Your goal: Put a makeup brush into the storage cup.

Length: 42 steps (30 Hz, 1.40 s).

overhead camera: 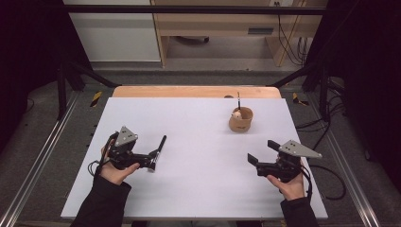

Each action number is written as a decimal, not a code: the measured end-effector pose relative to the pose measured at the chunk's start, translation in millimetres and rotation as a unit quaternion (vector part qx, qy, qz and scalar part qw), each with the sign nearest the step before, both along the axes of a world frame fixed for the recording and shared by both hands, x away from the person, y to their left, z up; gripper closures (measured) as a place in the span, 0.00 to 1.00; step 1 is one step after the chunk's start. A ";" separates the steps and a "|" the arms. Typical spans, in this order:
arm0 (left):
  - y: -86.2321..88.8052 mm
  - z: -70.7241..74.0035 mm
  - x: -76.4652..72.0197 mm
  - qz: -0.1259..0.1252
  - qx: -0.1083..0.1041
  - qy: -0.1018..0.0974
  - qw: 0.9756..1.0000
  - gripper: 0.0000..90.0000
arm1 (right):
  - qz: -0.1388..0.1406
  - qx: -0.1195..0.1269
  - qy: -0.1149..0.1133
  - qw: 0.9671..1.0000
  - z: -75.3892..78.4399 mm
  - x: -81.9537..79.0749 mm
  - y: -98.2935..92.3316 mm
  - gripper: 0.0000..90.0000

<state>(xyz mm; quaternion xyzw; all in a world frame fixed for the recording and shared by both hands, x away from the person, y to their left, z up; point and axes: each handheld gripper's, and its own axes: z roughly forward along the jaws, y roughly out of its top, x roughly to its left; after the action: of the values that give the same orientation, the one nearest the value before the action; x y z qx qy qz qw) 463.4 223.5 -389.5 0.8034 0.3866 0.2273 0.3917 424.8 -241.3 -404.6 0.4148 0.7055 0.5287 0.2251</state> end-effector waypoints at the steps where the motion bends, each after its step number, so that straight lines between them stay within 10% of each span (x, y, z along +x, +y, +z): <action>1: -1.1 -1.0 1.4 0.001 0.000 0.002 1.000 0.08 | 0.000 0.000 0.000 1.000 0.0 0.1 0.0 0.07; 20: -21.8 -18.7 29.6 -0.005 0.044 0.047 0.998 0.10 | 0.000 -0.005 0.000 1.000 -0.4 0.2 1.2 0.07; 42: -33.1 -49.4 55.8 0.016 0.102 0.108 0.989 0.25 | 0.002 -0.002 0.002 1.000 -1.1 0.7 3.0 0.07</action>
<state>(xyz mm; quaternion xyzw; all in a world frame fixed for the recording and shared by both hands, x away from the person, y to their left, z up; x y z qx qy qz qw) 519.2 190.4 -438.9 0.8525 0.4147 0.1837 0.2598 425.6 -238.3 -405.7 0.4140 0.7074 0.5273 0.2237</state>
